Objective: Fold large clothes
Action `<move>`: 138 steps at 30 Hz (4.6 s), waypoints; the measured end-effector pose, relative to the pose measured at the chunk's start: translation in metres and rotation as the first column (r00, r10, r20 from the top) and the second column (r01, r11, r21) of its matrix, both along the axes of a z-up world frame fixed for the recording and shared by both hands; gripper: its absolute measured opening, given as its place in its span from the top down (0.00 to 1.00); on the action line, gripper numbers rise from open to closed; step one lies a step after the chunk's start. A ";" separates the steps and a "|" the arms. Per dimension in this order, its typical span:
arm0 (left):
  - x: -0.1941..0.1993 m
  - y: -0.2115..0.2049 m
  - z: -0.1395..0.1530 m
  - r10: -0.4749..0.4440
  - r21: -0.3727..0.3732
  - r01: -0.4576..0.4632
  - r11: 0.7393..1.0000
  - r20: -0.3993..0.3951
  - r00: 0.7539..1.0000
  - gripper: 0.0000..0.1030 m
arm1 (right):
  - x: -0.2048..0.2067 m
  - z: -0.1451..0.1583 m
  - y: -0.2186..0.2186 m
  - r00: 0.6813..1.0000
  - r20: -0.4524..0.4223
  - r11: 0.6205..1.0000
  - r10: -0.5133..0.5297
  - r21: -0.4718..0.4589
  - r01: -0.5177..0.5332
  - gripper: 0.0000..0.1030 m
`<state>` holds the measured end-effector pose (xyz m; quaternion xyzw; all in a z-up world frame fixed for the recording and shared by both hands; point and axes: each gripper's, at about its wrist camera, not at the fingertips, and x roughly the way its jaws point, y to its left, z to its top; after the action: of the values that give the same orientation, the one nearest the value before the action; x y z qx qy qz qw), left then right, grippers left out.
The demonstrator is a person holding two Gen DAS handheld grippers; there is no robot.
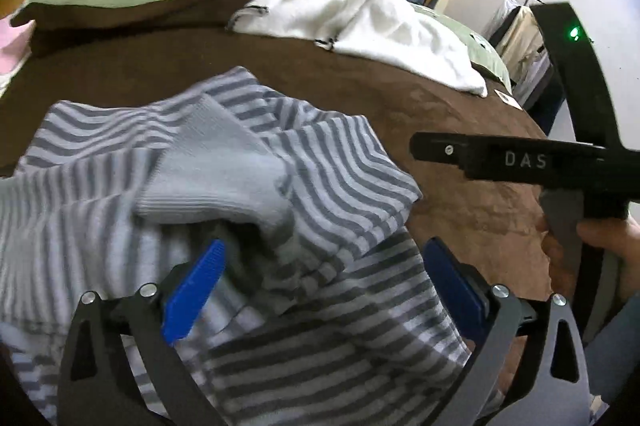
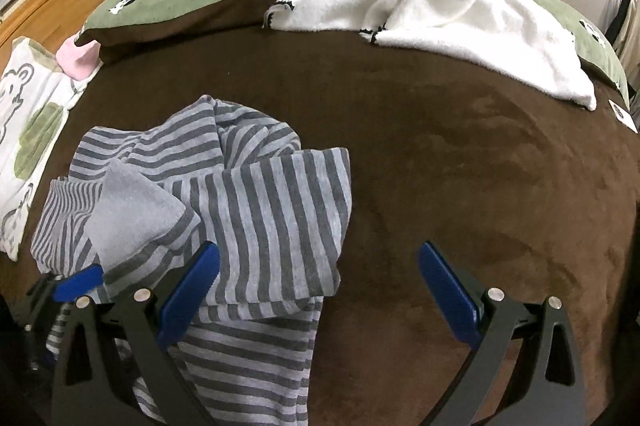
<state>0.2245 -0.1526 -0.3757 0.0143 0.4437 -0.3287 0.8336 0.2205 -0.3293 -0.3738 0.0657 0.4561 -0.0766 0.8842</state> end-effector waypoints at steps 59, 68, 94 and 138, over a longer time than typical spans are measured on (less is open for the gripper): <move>0.095 0.153 -0.064 0.317 0.353 -0.240 0.904 -0.180 0.931 0.06 | 0.015 -0.035 0.061 0.994 -0.088 0.995 -0.060 0.069 0.066 0.81; 0.096 0.156 -0.062 0.320 0.353 -0.244 0.903 -0.176 0.931 0.06 | -0.016 -0.075 0.042 0.981 -0.169 0.972 -0.093 0.200 0.126 0.79; 0.098 0.105 -0.031 0.201 0.233 -0.151 0.961 -0.207 0.958 0.06 | 0.008 -0.060 -0.006 0.990 -0.134 0.959 -0.033 0.273 0.069 0.61; 0.101 0.125 -0.037 0.342 0.265 -0.294 0.918 -0.155 0.927 0.06 | 0.015 -0.029 -0.022 0.998 -0.062 0.980 0.014 0.197 -0.002 0.59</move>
<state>0.3254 -0.0277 -0.4127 0.0083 0.5568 -0.1327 0.8200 0.2353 -0.3517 -0.4031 0.1487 0.4893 -0.0295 0.8588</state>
